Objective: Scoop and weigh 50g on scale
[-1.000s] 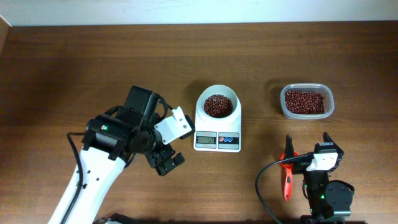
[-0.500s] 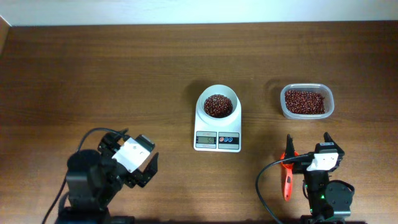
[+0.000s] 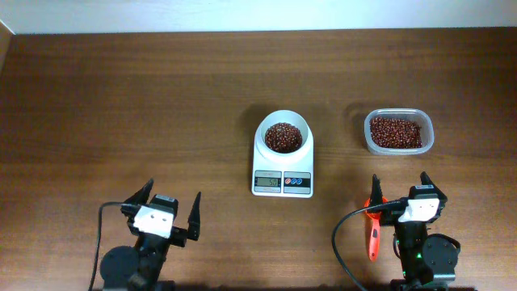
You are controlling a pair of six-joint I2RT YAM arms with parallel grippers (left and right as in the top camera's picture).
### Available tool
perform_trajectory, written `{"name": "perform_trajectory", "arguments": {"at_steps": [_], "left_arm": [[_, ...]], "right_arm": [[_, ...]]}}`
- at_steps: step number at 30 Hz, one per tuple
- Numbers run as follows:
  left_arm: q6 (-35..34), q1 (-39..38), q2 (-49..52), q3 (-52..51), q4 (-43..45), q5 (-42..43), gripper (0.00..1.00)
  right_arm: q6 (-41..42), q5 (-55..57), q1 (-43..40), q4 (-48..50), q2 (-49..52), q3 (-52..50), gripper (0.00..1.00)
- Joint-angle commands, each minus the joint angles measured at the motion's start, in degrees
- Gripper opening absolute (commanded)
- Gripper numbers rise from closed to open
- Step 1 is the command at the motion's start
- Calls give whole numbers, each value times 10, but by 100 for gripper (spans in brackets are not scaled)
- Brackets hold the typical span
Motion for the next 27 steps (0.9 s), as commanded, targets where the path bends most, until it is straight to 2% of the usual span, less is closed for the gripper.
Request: {"name": "perform_trajectory", "arguments": {"at_steps": [1, 7, 13, 17, 20, 27], "left_arm": [[-10, 0, -18, -19, 13, -18, 99], [-10, -20, -18, -70, 68, -48, 99], [-10, -20, -18, -148, 160, -48, 99], [-10, -20, -18, -153, 169, -48, 99], [-10, -20, -18, -174, 234, -48, 99], [-10, -19, -18, -182, 233, -54, 99]], "right_arm": [[0, 3, 1, -3, -5, -3, 99], [0, 3, 1, -3, -5, -3, 99], [0, 3, 1, -3, -5, -3, 99], [0, 3, 1, -3, -5, -3, 99], [0, 3, 1, -3, -5, -3, 99], [0, 3, 1, -3, -5, -3, 99]]}}
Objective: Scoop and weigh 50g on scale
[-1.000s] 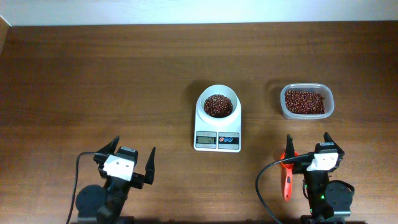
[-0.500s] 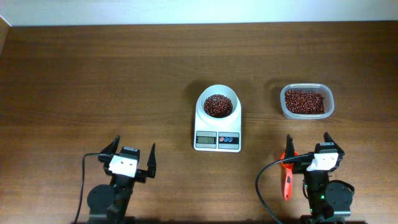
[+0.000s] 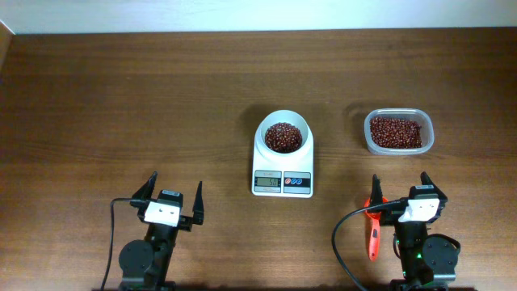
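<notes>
A white scale (image 3: 283, 162) stands mid-table, carrying a white bowl (image 3: 283, 137) filled with red-brown beans. Its display (image 3: 267, 183) is lit, though the reading is too small to make out. A clear tub of the same beans (image 3: 397, 132) sits to the right. An orange scoop (image 3: 373, 228) lies on the table at the front right, partly under my right gripper (image 3: 400, 190), which stands open above it with nothing between its fingers. My left gripper (image 3: 173, 194) is open and empty at the front left.
The wooden table (image 3: 129, 105) runs back to a pale wall. Black cables loop beside both arm bases at the front edge.
My left arm has straightened and shifted slightly right, its gripper still open. The right arm, scoop, scale and tub have not moved.
</notes>
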You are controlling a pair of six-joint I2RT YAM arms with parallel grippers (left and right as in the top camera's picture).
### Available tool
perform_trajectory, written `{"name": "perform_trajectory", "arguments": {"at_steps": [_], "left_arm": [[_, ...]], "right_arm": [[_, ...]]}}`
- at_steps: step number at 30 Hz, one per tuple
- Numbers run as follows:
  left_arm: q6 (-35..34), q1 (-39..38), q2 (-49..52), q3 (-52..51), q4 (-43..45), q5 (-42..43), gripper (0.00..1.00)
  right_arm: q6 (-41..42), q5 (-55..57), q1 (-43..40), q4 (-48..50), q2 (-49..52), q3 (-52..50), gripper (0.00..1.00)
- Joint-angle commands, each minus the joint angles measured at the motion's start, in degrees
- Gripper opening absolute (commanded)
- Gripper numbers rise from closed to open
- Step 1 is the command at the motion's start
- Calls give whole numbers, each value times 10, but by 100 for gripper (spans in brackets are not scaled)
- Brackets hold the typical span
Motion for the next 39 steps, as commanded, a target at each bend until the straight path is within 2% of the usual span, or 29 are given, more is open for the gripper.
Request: {"name": "perform_trajectory", "arguments": {"at_steps": [1, 10, 39], "left_arm": [[-6, -2, -5, -4, -1, -5, 99], [-20, -1, -4, -4, -1, -32, 99], [-20, -1, -3, -4, -3, -31, 99]], "right_arm": [[0, 3, 1, -3, -5, -3, 99], [0, 3, 1, -3, -5, -3, 99], [0, 3, 1, -3, -5, -3, 99]]}}
